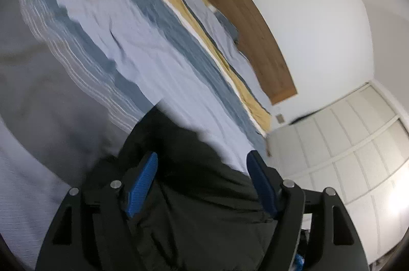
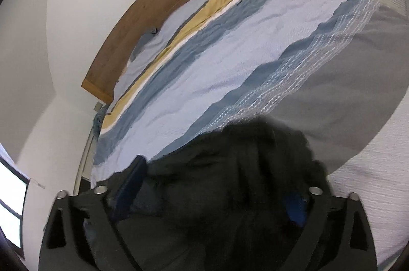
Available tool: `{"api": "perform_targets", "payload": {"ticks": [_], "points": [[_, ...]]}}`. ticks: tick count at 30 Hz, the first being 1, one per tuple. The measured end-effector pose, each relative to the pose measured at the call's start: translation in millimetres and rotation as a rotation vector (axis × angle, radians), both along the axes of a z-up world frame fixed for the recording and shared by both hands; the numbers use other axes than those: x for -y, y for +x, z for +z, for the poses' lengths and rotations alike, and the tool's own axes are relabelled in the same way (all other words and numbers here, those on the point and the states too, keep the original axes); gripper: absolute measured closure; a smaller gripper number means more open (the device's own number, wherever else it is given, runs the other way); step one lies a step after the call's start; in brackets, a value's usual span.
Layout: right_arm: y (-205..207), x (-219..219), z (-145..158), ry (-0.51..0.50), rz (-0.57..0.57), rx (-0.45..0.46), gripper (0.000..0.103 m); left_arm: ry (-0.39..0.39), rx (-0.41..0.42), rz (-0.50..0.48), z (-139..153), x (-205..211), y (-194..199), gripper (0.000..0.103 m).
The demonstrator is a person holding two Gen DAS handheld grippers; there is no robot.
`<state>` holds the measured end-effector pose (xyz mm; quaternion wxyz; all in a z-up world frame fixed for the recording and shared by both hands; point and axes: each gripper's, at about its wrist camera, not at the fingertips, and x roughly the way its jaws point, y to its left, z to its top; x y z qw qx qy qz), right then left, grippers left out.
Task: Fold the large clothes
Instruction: 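Open both tools and press the folded coat flat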
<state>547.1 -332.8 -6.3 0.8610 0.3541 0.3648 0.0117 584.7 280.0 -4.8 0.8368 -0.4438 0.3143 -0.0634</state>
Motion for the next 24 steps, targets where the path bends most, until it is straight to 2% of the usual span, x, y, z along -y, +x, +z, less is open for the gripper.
{"api": "perform_targets", "payload": {"ticks": [4,6,8,12,15,19,21,24], "points": [[-19.2,13.7,20.7,0.015,-0.028,0.001,0.001,0.115,-0.019,0.009,30.0,0.9,-23.6,0.032],[-32.5,12.1,32.6,0.002,-0.011,0.009,0.001,0.19,-0.017,0.0,44.3,8.8,-40.1,0.032],[-45.0,5.0,44.5,-0.04,0.009,0.014,0.001,0.299,-0.012,-0.02,58.1,26.9,-58.4,0.032],[-74.6,-26.7,65.7,-0.144,0.087,0.037,0.001,0.472,-0.004,-0.083,69.2,73.2,-92.2,0.032],[-91.9,-61.9,70.5,-0.198,0.16,0.051,0.001,0.525,-0.01,-0.137,65.4,108.7,-107.1,0.032],[-96.5,-122.6,62.0,-0.315,0.271,0.062,0.001,0.654,-0.016,-0.212,52.1,168.2,-105.3,0.032],[-90.6,-149.0,57.5,-0.363,0.314,0.081,0.001,0.691,-0.006,-0.236,48.2,189.8,-96.0,0.031],[-66.7,-178.8,50.8,-0.417,0.366,0.104,0.001,0.728,0.027,-0.284,44.0,223.7,-62.0,0.031]]}}
